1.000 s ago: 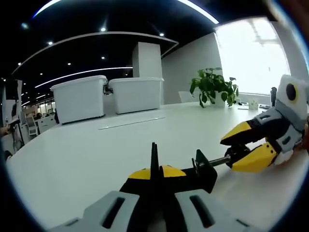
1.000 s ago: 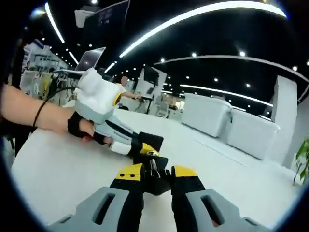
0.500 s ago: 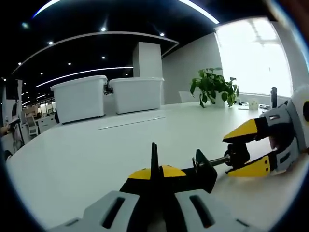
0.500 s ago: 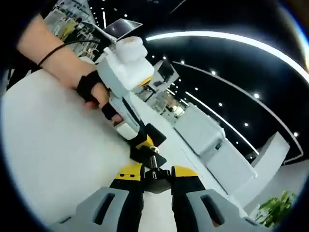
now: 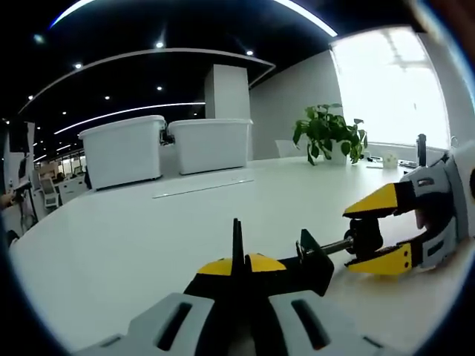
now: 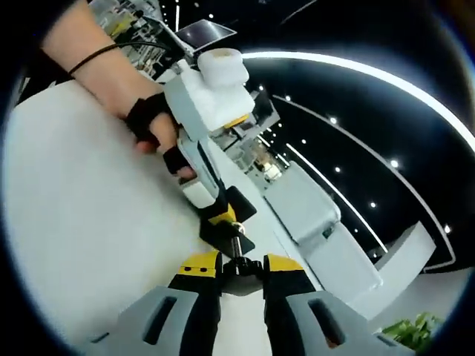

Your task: Clamp the fixed fixture on the desktop, loosen the retaining clip, secure it to the edge of the desk, and tighten the retaining clip.

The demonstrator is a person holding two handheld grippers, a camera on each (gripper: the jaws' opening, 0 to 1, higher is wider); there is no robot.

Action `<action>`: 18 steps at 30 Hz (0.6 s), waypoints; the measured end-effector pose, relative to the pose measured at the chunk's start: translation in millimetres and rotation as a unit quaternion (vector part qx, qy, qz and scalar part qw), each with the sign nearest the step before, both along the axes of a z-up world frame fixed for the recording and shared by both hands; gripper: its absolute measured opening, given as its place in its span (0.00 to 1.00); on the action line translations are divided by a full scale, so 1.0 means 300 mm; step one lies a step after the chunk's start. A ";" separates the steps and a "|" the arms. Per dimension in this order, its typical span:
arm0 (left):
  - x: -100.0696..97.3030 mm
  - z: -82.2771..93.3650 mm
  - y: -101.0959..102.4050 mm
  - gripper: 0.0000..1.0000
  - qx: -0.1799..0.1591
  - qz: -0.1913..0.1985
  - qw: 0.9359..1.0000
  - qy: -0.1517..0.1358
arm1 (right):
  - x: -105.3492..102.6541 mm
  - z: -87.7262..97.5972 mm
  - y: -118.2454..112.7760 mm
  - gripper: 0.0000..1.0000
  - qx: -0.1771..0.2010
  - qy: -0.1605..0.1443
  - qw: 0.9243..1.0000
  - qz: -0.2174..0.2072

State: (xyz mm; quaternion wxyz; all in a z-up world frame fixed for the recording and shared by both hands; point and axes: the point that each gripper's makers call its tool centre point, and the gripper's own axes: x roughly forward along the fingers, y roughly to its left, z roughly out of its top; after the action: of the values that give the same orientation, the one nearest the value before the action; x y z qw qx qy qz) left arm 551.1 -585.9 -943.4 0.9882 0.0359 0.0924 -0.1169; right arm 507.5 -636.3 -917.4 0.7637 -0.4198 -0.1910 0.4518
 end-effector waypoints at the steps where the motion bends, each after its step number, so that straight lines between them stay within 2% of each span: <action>1: 0.000 0.000 0.000 0.05 0.000 0.000 1.000 0.000 | 0.001 0.000 0.000 0.20 -0.004 -0.006 1.000 -0.002; 7: 0.001 0.000 0.001 0.05 -0.001 0.001 1.000 0.000 | 0.002 -0.002 0.001 0.20 -0.022 -0.030 0.999 -0.013; 13: 0.002 0.000 0.001 0.05 -0.001 0.001 1.000 0.001 | -0.001 0.004 -0.010 0.20 -0.012 -0.022 1.000 -0.011; 15: 0.002 0.000 0.001 0.05 -0.001 0.001 1.000 0.000 | -0.012 0.004 -0.013 0.21 0.010 0.007 1.000 -0.001; 16: 0.002 0.000 0.001 0.05 0.000 0.000 1.000 0.000 | -0.020 0.005 -0.017 0.25 0.031 0.042 0.999 0.007; 17: 0.002 0.000 0.001 0.05 -0.001 0.000 1.000 0.000 | -0.026 0.005 -0.024 0.30 0.060 0.099 0.993 0.015; 18: 0.002 0.000 0.001 0.05 0.000 0.000 1.000 0.000 | -0.031 0.008 -0.032 0.35 0.096 0.168 0.981 0.023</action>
State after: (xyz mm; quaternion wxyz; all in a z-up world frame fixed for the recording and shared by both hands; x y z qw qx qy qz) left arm 551.7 -585.7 -943.5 0.9882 0.0355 0.0924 -0.1168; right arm 498.3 -645.8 -915.0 0.8109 -0.2579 -0.1119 0.5133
